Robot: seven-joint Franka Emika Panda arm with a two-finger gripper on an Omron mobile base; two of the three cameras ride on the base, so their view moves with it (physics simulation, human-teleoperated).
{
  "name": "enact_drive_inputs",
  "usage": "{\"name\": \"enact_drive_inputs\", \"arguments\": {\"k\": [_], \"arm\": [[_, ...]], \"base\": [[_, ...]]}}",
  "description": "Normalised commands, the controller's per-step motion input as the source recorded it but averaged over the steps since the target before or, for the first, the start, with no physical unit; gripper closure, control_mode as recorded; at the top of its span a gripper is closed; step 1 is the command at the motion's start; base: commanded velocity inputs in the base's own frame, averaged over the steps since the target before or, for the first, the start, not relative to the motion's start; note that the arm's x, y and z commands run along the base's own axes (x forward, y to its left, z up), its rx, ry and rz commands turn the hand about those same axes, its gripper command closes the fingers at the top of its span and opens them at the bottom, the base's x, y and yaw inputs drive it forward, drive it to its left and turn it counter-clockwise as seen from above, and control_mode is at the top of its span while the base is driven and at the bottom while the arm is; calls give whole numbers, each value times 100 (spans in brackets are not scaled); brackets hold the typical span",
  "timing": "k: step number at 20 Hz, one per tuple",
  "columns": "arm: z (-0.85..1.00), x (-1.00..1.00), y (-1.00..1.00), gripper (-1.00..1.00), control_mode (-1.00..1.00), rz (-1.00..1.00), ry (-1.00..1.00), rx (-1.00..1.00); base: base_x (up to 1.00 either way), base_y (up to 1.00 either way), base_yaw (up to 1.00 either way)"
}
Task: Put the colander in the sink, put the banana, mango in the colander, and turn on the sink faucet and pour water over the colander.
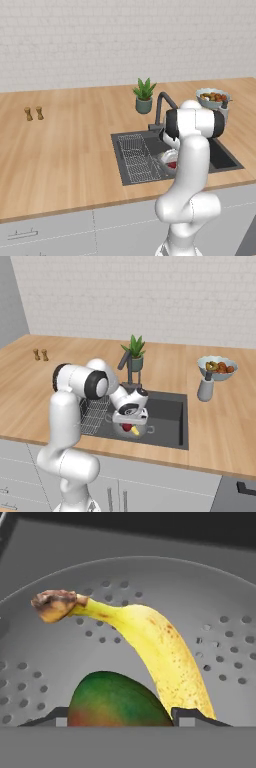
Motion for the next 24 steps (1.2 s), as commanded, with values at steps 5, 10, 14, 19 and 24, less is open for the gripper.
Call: {"name": "enact_drive_inputs", "arguments": {"k": [5,10,14,19,24], "arm": [[-20,7,5,100,-100,0,0,0],[-14,-12,32,-100,-100,0,0,0],[-3,-28,40,-100,-100,-3,0,0],[0,-37,23,-100,-100,-10,-4,-3],[1,-12,2,-100,-100,-13,-4,-7]], "base": [[0,0,0],[0,0,0],[0,0,0],[0,0,0],[0,0,0]]}}
